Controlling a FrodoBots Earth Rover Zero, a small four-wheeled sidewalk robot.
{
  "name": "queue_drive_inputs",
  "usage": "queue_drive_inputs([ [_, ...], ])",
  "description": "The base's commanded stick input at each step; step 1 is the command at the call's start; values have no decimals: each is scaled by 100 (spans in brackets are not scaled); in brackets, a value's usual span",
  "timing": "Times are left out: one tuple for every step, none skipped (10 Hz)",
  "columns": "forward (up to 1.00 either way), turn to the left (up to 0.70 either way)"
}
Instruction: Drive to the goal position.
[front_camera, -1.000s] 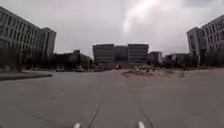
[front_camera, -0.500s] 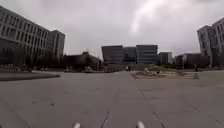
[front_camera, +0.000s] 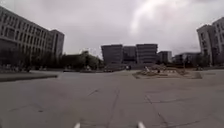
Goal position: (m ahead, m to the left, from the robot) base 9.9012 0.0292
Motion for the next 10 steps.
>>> queue_drive_inputs([
  [70, 0],
  [70, 0],
  [70, 0],
  [70, 0],
  [70, 0],
  [70, 0],
  [70, 0],
  [70, 0],
  [70, 0],
  [70, 0],
])
